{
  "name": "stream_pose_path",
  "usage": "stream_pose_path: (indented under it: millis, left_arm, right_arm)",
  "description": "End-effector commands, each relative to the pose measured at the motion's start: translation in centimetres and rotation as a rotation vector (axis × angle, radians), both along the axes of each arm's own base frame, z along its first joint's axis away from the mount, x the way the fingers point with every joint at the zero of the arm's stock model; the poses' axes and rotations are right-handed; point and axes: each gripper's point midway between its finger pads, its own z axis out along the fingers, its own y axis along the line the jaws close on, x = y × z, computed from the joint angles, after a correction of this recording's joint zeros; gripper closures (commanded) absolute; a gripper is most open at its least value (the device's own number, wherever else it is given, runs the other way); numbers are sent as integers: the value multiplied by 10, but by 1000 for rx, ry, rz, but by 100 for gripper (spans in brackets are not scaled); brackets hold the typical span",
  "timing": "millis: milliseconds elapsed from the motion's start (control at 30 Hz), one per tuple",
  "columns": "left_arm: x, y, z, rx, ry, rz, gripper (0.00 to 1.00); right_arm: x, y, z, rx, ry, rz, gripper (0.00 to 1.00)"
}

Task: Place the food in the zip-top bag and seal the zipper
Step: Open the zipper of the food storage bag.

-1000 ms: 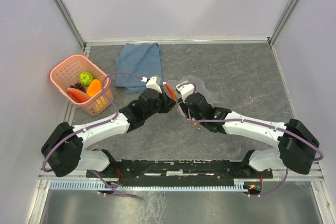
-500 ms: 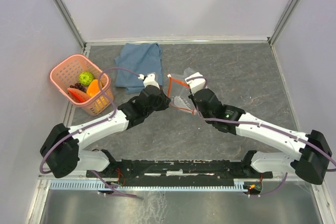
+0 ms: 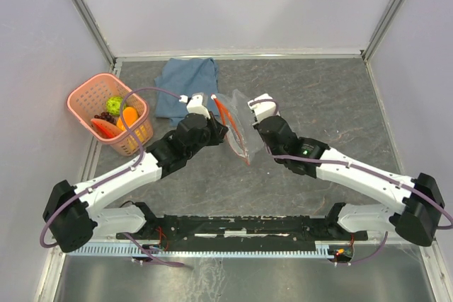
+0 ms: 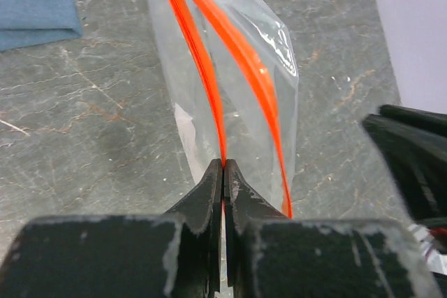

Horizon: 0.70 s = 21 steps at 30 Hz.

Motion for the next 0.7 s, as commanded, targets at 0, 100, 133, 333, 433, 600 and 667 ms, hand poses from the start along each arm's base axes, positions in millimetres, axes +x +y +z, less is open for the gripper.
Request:
stream_pose_path:
  millis: [0, 100, 133, 333, 433, 600, 667]
  left_arm:
    - [-1, -15, 41, -87, -105, -65, 97]
    - [-2, -15, 40, -88, -102, -61, 97]
    - [-2, -14, 40, -89, -102, -57, 97]
    - [-1, -12, 40, -87, -105, -45, 97]
    - [0, -12, 40, -83, -103, -40, 97]
    - [1, -13, 41, -86, -102, -38, 97]
    - [2, -13, 43, -90, -102, -37, 97]
  right_arm:
    - [8, 23, 3, 67, -2, 18, 73]
    - [5, 37, -1, 106, 37, 74, 69]
    - [3, 42, 0, 126, 46, 95, 67]
    - [-16, 57, 20, 228, 67, 221, 54]
    - [-23, 56, 29, 247, 68, 253, 46]
    - [-40, 79, 38, 275, 101, 423, 31]
    - [-40, 85, 34, 278, 111, 440, 30]
